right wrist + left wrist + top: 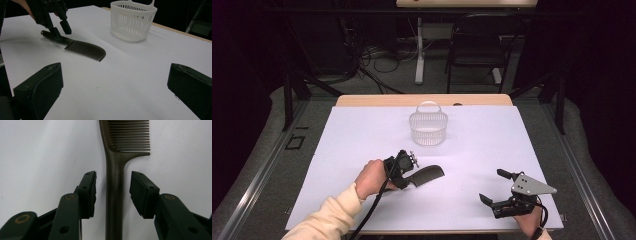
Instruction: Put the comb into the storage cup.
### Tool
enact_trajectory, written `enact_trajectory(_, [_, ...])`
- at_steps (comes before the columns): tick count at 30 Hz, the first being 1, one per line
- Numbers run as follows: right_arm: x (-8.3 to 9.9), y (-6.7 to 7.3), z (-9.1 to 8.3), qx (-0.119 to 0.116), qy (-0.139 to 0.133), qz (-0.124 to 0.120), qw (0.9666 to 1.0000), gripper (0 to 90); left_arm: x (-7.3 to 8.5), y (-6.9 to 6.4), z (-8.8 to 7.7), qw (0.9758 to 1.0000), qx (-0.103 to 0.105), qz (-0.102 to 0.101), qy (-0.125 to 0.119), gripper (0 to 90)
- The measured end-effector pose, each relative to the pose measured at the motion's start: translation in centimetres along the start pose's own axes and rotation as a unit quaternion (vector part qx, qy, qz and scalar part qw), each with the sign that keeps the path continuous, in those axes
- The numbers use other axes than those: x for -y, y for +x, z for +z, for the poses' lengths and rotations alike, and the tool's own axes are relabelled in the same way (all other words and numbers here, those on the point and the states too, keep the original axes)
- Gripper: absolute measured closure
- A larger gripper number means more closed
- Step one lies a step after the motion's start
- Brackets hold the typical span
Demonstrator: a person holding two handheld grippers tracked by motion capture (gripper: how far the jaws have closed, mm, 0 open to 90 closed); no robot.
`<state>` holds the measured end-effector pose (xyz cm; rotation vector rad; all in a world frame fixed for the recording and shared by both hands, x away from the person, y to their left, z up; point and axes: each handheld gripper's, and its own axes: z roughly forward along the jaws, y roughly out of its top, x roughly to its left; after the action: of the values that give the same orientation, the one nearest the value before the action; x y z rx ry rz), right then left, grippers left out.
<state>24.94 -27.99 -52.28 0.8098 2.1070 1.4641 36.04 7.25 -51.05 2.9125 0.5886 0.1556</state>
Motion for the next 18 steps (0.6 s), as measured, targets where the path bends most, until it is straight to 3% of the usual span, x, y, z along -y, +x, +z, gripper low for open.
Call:
enact_trajectory(8, [0.0,0.0,0.0,-0.001,0.000,0.000,1.0000,0.0,-0.7,0.2,0.9,0.9996,0.016,0.011,0.021,65.3])
enact_trajectory(13, [0.0,0.0,0.0,-0.001,0.000,-0.001,1.0000,0.0,-0.8,0.8,1.5,0.9990,0.036,0.006,0.025,69.9])
enact_trajectory(18, [0.0,0.0,-0.1,-0.001,0.004,-0.001,1.0000,0.0,-1.0,0.8,1.5,0.9987,0.037,0.012,0.034,71.2])
